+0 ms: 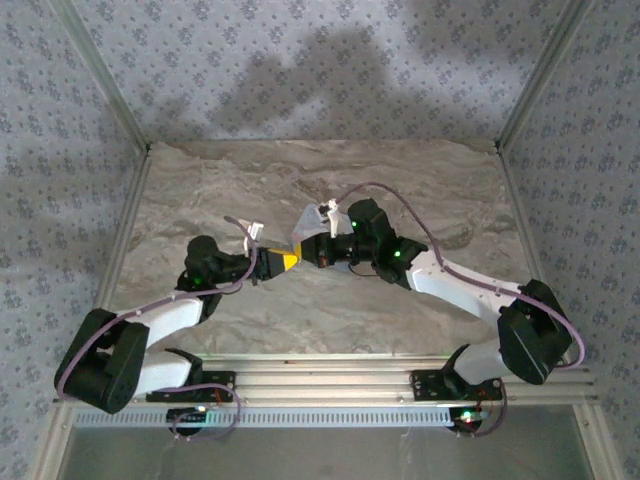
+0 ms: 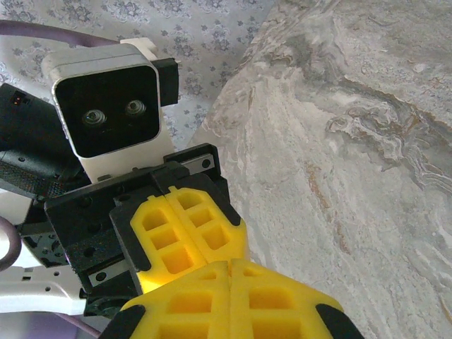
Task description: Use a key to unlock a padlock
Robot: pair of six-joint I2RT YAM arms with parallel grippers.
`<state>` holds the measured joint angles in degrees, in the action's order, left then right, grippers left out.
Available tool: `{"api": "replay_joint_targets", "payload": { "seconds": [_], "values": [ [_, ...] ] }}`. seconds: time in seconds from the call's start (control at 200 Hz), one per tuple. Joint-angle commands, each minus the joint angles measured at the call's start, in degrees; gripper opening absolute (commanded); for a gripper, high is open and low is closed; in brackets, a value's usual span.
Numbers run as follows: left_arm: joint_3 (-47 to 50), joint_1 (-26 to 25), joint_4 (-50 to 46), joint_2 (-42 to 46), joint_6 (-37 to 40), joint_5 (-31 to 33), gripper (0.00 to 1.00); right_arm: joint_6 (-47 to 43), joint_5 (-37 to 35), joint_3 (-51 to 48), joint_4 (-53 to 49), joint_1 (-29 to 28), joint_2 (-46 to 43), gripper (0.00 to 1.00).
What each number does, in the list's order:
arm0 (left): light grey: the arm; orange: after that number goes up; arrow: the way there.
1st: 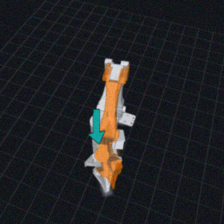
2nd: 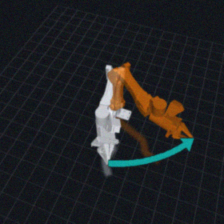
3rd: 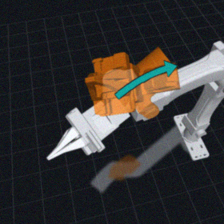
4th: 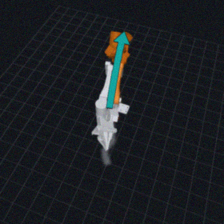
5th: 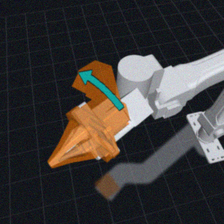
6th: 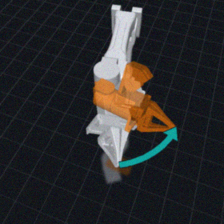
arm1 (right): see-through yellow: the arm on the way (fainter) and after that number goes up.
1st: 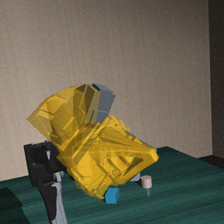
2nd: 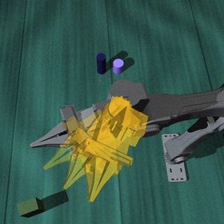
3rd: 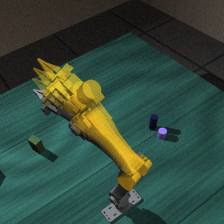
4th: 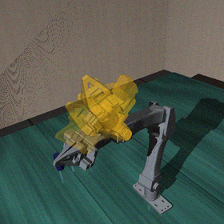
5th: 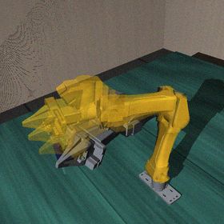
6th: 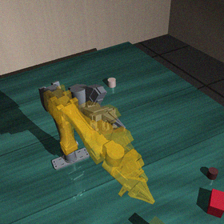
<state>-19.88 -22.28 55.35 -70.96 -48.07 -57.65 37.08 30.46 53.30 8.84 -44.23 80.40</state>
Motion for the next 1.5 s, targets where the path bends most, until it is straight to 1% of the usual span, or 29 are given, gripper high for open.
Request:
{"api": "replay_joint_targets", "payload": {
  "seconds": [0.0, 0.02, 0.195, 0.245, 0.355, 0.41, 0.46, 0.525, 0.595, 0.64, 0.67, 0.744, 0.814, 0.859, 0.939, 0.984, 1.039, 1.079, 1.129, 1.234, 1.249, 1.344, 1.419, 1.494],
  "values": [
    [-1.7, -0.6, 1.3, 1.0, 0.8, -0.7, 0.02, 0.8, 1.1, -0.7, 1.5, -0.5, -0.6, 0.0],
    [-1.7, -0.7, 1.3, 1.1, 0.8, -0.6, 0.0, 0.7, 1.0, -0.7, 1.5, -0.5, -0.6, 0.0],
    [-0.7, -0.7, 0.0, 2.8, 2.5, 0.5, 0.0, 1.0, -0.4, -0.8, 0.5, -0.5, -0.7, 0.0],
    [-0.4, -0.7, -1.7, 3.7, 3.6, 1.3, 0.0, 1.2, -1.2, -0.7, -0.1, -0.5, -0.9, 0.08],
    [0.4, -0.7, -3.5, 4.9, 4.5, 2.6, 0.0, 1.7, -1.5, -0.4, -0.5, -0.5, -0.7, 0.17],
    [0.7, -0.7, -4.2, 5.3, 4.7, 3.1, 0.0, 2.1, -1.6, -0.2, -0.9, -0.5, -0.6, 0.31],
    [0.9, -0.6, -5.3, 5.9, 5.2, 3.8, 0.0, 2.1, -1.9, 0.0, -1.2, -0.5, -0.7, 0.4],
    [1.0, -0.6, -7.4, 6.7, 6.2, 4.5, 0.0, 2.3, -2.1, 0.1, -1.5, -0.6, -1.1, 0.41],
    [0.9, -0.5, -9.6, 7.6, 7.3, 5.0, 0.0, 2.3, -2.6, 0.5, -2.0, -0.6, -1.3, 0.37],
    [0.8, -0.6, -10.8, 8.1, 7.8, 5.1, 0.0, 2.3, -3.2, 1.0, -3.1, -0.7, -1.4, 0.37],
    [0.8, -0.6, -11.7, 8.5, 8.4, 5.5, 0.0, 2.2, -3.7, 1.2, -3.8, -0.7, -1.4, 0.39],
    [0.5, -0.5, -16.0, 10.1, 10.3, 6.8, 0.0, 2.2, -5.9, 1.2, -5.3, -0.7, -2.3, 0.49],
    [0.1, -0.5, -22.6, 12.2, 13.2, 9.3, 0.0, 2.6, -10.8, 0.9, -8.2, -0.6, -3.9, 0.52],
    [-0.3, -0.4, -28.2, 14.2, 15.7, 11.5, 0.0, 3.5, -16.1, 1.4, -13.0, -0.5, -4.8, 0.53],
    [-0.9, -0.3, -38.1, 18.1, 19.5, 17.3, 0.0, 4.7, -28.3, 4.0, -24.9, -1.5, -4.8, 0.53],
    [-0.9, -0.2, -43.4, 20.1, 20.8, 21.6, 0.0, 6.5, -35.2, 5.9, -31.4, -3.0, -3.3, 0.55],
    [-0.5, -0.1, -47.3, 22.2, 21.4, 25.7, 0.0, 9.0, -43.5, 7.9, -37.9, -5.6, -0.4, 0.56],
    [0.0, 0.0, -49.3, 23.4, 21.4, 28.5, 0.0, 11.1, -47.4, 9.0, -40.3, -7.6, 2.2, 0.56],
    [0.8, 0.1, -50.2, 24.3, 21.1, 30.5, 0.0, 13.9, -51.8, 10.3, -41.7, -9.9, 5.7, 0.56],
    [1.4, 0.2, -50.7, 24.1, 20.9, 31.3, 0.0, 18.0, -57.1, 14.5, -43.0, -13.6, 15.2, 0.57],
    [1.5, 0.2, -50.8, 24.0, 20.9, 31.2, 0.0, 18.3, -57.6, 16.7, -43.0, -13.9, 16.6, 0.57],
    [1.7, 0.2, -51.1, 23.9, 21.0, 30.9, 0.0, 20.2, -60.2, 23.2, -48.2, -15.1, 24.3, 0.58],
    [2.0, 0.2, -51.0, 23.9, 21.1, 30.7, 0.0, 21.4, -62.5, 26.3, -49.8, -15.1, 28.0, 0.59],
    [2.3, 0.2, -50.4, 23.6, 21.1, 30.3, 0.0, 21.9, -64.1, 26.8, -48.2, -14.8, 29.8, 0.59]
  ]
}}
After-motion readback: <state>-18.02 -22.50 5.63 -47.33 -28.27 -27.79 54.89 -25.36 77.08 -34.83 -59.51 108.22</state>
